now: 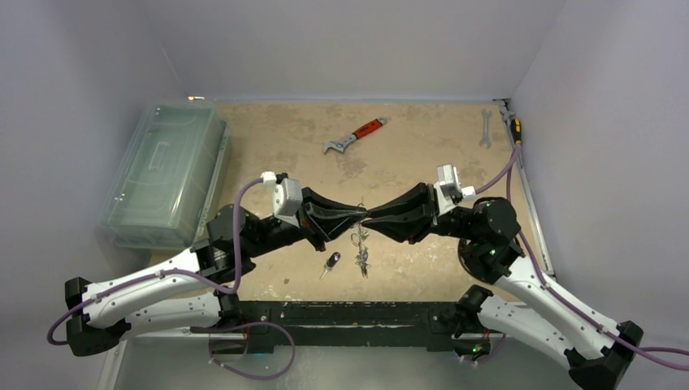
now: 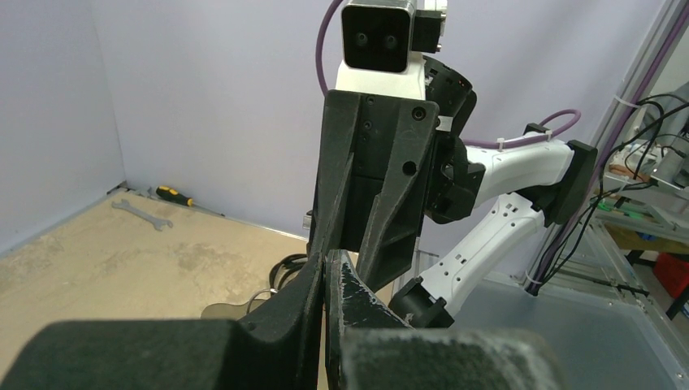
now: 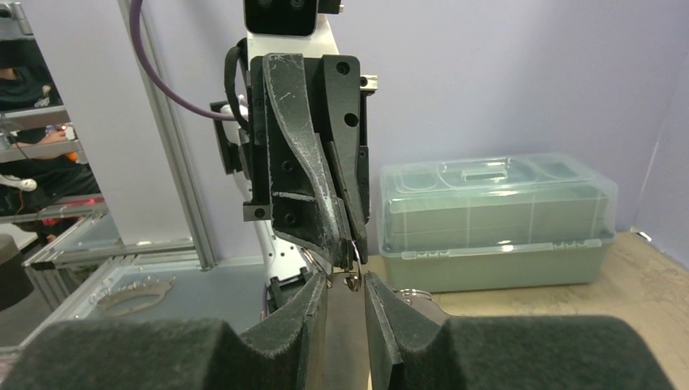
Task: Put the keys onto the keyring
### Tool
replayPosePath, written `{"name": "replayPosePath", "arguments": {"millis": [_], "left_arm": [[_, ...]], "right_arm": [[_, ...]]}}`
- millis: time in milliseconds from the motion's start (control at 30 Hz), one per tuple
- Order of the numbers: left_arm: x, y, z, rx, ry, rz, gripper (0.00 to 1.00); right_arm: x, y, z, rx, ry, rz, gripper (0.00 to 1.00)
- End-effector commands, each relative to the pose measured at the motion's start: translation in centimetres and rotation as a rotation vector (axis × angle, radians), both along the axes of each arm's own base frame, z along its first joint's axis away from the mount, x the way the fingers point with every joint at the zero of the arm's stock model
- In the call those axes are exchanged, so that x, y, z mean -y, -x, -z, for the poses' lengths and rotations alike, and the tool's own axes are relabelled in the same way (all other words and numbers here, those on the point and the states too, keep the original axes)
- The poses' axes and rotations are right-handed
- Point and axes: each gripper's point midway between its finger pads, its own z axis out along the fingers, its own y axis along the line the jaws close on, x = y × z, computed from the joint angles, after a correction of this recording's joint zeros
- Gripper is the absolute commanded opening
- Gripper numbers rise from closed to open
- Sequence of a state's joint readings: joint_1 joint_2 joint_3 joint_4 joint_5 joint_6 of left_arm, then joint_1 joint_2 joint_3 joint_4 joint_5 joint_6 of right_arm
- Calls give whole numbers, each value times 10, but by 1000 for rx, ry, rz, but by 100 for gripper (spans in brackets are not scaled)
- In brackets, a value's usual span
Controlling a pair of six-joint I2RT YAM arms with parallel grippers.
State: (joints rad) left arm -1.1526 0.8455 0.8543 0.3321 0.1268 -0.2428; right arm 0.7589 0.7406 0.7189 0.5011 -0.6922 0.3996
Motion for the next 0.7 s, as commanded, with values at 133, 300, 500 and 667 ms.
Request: {"name": "replayPosePath", "arguments": {"millis": [133, 300, 500, 667], "left_arm": [[0, 11, -29, 65, 72, 55, 0], [2, 12, -30, 71, 67, 63, 0], [2, 15, -32, 79, 65, 76, 0], [4, 15, -29, 76, 54, 82, 0]], "right_arm": [[-2, 2, -10, 29, -8, -22, 18], [-3, 2, -6, 36, 14, -24, 11], [-3, 1, -2, 43, 29, -16, 0], [-1, 1, -4, 62, 18, -8, 0]]}}
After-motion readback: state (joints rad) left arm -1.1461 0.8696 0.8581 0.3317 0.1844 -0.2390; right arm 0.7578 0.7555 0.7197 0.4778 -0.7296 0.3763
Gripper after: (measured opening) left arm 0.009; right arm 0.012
